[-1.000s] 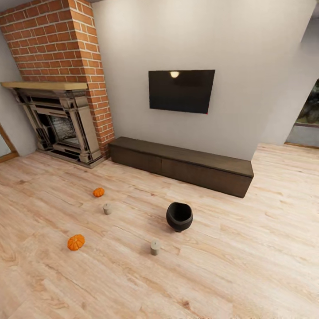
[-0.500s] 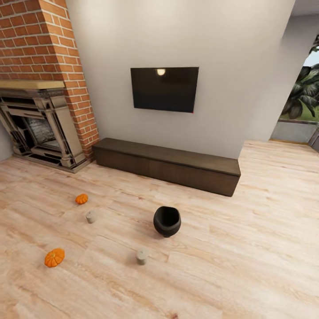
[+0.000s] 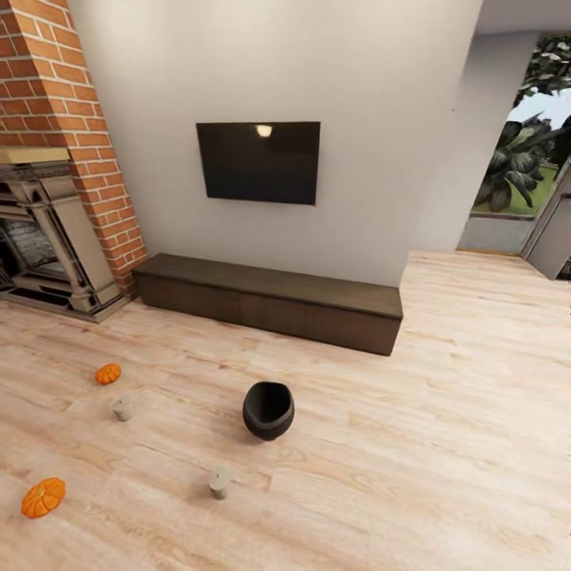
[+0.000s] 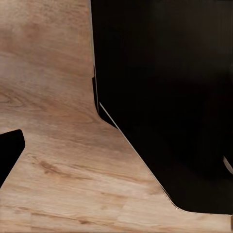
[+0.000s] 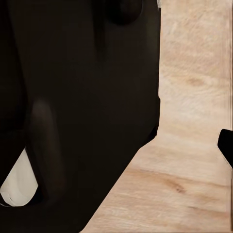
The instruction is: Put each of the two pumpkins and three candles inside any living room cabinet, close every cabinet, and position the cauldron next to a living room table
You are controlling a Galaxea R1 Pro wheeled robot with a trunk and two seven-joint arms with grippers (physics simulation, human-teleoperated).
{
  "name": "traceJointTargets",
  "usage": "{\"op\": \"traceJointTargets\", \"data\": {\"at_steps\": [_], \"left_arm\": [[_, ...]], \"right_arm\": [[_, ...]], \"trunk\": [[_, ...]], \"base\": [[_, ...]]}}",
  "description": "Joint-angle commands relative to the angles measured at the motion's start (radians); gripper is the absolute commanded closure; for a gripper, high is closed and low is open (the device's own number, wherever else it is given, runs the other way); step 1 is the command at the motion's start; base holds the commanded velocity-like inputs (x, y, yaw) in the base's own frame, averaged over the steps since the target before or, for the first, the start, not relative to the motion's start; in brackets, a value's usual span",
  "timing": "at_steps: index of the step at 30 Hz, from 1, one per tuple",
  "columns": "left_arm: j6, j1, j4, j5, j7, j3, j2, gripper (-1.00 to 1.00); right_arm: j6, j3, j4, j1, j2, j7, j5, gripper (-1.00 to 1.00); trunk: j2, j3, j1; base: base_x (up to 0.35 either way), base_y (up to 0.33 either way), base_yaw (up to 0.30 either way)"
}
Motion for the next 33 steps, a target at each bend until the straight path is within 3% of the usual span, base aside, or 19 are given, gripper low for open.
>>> {"op": "traceJointTargets", "data": {"at_steps": [1,28,33], "left_arm": [[0.0,0.0,-0.001,-0.001,0.0,-0.001,0.0,-1.0],[-0.002,0.0,-0.001,-0.001,0.001,-0.002,0.0,-1.0],[-0.002,0.0,-0.001,-0.001,0.002,-0.002,0.001,-1.0]], "right_arm": [[-0.004,0.0,0.001,-0.001,0.0,0.0,-0.004,-1.0],[-0.004,0.0,0.001,-0.001,0.002,0.0,-0.005,-1.0],[-0.004,0.0,0.001,-0.001,0.003,0.0,-0.004,-1.0]], "trunk": [[0.0,-0.001,0.0],[0.0,-0.001,0.0],[0.0,-0.001,0.0]], "base": [[0.243,-0.261,-0.031],[0.233,-0.259,-0.002],[0.246,-0.257,0.144]]}}
